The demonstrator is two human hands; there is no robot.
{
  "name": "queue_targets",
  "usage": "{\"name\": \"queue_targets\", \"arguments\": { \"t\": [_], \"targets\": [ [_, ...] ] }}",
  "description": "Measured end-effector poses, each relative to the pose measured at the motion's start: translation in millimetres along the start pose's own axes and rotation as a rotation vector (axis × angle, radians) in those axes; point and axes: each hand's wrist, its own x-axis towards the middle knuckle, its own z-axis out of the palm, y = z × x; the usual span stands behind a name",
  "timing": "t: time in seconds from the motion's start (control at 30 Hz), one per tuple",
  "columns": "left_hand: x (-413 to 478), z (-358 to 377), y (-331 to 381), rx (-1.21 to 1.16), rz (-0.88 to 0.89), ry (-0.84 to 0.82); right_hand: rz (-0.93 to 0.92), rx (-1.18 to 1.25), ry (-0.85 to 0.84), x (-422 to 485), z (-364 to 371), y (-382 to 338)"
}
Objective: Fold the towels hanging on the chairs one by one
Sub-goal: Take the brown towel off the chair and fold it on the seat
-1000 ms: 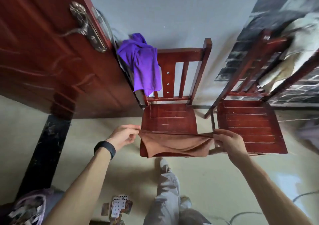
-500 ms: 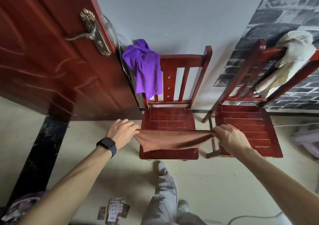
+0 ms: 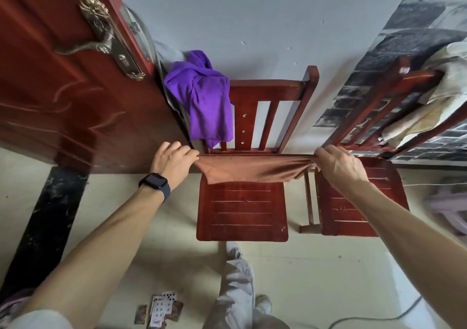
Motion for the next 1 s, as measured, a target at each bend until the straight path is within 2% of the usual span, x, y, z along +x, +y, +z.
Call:
{"name": "queue_targets", "arguments": {
  "t": [0.13, 0.23, 0.37, 0.57, 0.67, 0.77, 0.87, 0.93, 1.0],
  "targets": [
    [-16.0, 7.9, 9.4, -0.038, -0.038, 0.006, 0.005, 0.026, 0.009, -15.4, 23.3, -3.9],
    [-45.7, 28.5, 26.1, -0.082, -0.018, -0.047, 0.0, 0.06, -0.059, -43.3, 57.8, -8.6],
    [-103.8, 70.5, 59.3, -0.104, -0.008, -0.246, 0.041, 0.048, -0.309, -90.3, 122.3, -19.2],
    [-194.9, 127.9, 115.1, -0.138, -0.061, -0.573, 0.092, 0.041, -0.594, -164.5, 214.4, -45.9],
    [-216.7, 142.2, 127.4, -0.207, -0.14, -0.66, 0.119, 0.091, -0.669, -189.4, 236.3, -53.5],
    [-217.4, 155.5, 125.0, -0.393, -0.374, -0.72, 0.329, 0.387, -0.612, -194.2, 251.0, -50.0],
    [-206.0, 174.6, 110.5, -0.805, -0.768, -0.787, 0.627, 0.754, -0.549, -173.2, 259.2, -39.3],
    [-195.5, 195.7, 99.4, -1.023, -0.893, -0.803, 0.769, 0.917, -0.507, -152.8, 266.9, -32.6],
    [-181.6, 216.9, 91.1, -1.111, -0.95, -0.766, 0.827, 1.0, -0.442, -130.4, 277.0, -29.5]
  ]
}}
